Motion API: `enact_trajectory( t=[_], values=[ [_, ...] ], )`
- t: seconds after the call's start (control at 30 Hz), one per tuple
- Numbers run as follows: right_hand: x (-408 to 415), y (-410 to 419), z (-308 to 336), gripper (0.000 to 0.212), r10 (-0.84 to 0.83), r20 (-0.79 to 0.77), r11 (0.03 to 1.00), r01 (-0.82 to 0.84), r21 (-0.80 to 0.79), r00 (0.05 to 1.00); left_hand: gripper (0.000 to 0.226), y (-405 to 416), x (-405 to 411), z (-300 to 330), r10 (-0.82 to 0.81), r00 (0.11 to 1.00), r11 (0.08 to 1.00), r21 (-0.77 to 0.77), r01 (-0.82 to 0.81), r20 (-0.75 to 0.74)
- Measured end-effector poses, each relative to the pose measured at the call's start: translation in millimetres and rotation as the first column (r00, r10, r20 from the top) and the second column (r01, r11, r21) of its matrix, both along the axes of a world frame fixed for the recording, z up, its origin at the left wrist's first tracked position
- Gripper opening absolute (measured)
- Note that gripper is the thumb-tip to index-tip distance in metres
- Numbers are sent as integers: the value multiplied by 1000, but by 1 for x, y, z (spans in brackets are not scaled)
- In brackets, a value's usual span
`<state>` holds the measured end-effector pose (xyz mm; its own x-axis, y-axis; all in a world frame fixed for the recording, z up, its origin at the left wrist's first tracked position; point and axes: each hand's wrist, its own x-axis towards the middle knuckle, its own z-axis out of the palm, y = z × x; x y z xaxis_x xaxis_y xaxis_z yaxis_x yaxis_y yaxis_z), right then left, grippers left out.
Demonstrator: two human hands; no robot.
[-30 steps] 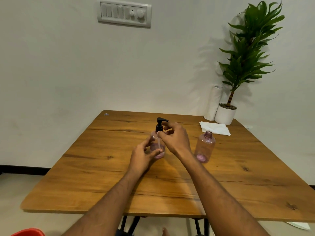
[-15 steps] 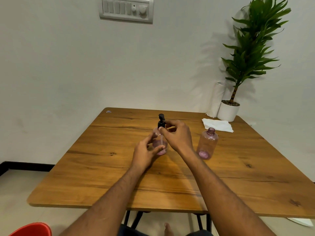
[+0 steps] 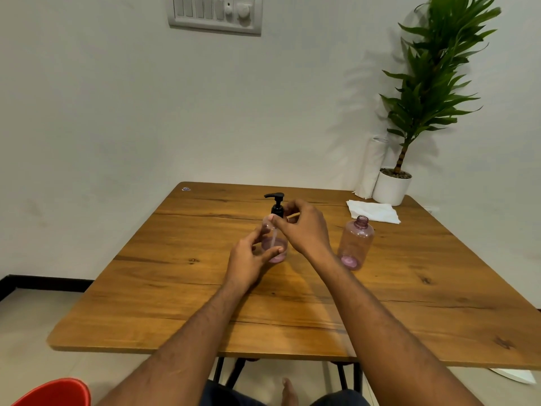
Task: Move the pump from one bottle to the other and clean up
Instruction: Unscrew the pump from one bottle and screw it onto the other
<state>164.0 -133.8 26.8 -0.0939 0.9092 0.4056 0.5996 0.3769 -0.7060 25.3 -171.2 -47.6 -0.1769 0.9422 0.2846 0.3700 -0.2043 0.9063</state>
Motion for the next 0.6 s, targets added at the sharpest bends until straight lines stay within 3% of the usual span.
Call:
enact_trajectory(
  t=[0.17, 0.4, 0.6],
  values=[
    [-4, -3, -1, 50, 25, 16, 999, -26, 46, 1000, 73, 2, -1, -2, 11, 1000, 1000, -18, -11, 11],
    [-4, -2, -1, 29, -19, 13, 999, 18, 27, 1000, 75, 0, 0, -1, 18, 1000, 1000, -5, -18, 4],
    [-6, -1, -5, 43, -25, 25, 998, 24, 60, 999, 75, 0, 0, 0, 7, 1000, 1000, -17, -7, 19]
  ],
)
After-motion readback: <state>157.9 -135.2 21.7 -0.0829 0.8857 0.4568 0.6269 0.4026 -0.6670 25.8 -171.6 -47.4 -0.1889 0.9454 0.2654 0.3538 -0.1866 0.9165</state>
